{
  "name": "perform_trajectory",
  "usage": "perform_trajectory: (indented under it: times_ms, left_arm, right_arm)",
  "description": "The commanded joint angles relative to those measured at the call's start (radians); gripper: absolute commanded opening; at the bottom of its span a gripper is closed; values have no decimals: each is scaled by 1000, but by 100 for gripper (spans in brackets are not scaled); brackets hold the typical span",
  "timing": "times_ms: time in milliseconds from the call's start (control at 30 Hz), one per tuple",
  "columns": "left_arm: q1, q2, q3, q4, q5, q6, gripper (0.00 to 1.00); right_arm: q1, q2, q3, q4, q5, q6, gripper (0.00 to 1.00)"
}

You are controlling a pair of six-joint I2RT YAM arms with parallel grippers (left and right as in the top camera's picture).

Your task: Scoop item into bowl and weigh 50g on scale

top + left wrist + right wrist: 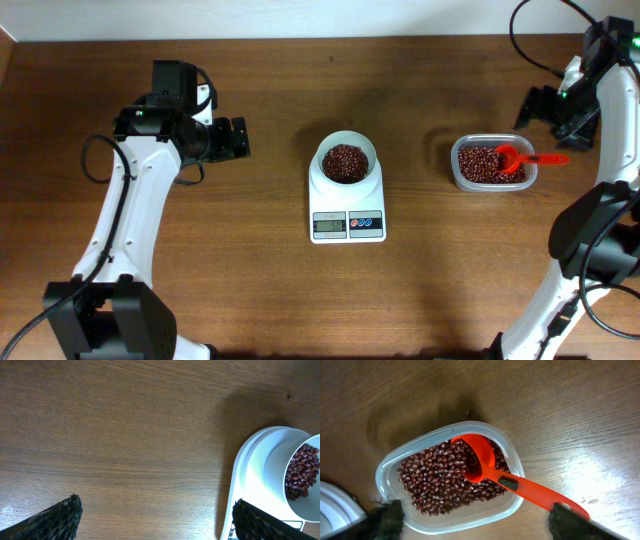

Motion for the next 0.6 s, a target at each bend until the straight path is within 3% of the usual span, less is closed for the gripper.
perform_trajectory:
  times_ms: [0,167,233,333,367,400,433,533,567]
  left_arm:
    - [-2,7,-2,-2,0,-3,99]
    - [-2,7,-2,5,0,-3,99]
    - [-3,7,-2,124,9,-51,99]
    - [-3,7,-2,156,11,-74,99]
    - [-3,7,-2,132,42,-74,86]
    - [-3,7,-2,111,72,-74,17]
    - [-3,7,-2,112,89,-73,0]
    - [-13,7,-2,111,187,-11,0]
    - [-33,7,-2,95,212,-1,0]
  right_arm:
    - [8,-1,17,-5,-19,1,99]
    - [11,-1,17,10,-19,1,99]
    - [13,-1,17,18,-20,1,99]
    - [13,-1,17,10,-19,1,99]
    - [13,-2,17,8,-20,1,99]
    - [13,-4,21,7,-27,0,88]
    - [13,-7,26,3,-38,0,80]
    - [21,-50,64,-39,-150,-92,47]
    - [32,-80,71,-51,-173,-106,30]
